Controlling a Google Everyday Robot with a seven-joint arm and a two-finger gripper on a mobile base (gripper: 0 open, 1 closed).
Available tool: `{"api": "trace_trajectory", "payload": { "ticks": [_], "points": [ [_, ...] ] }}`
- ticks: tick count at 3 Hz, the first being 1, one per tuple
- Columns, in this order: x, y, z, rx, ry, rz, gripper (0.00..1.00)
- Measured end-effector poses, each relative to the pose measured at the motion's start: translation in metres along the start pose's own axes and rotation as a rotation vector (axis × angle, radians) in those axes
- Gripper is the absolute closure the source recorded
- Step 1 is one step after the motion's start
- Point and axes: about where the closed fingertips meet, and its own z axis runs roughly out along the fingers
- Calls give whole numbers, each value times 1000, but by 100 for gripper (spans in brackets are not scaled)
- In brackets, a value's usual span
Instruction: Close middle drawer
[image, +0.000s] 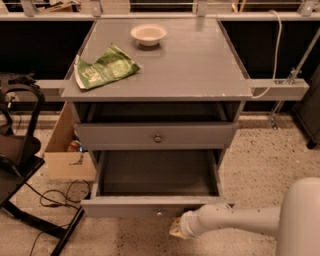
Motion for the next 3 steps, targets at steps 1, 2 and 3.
{"api": "trace_trajectory", "payload": {
  "ticks": [1,2,3],
  "points": [
    [-5,-30,-3,27,-8,-29,100],
    [-5,-30,-3,30,-8,-31,100],
    [-14,-65,-13,62,-3,-59,100]
  ]
}}
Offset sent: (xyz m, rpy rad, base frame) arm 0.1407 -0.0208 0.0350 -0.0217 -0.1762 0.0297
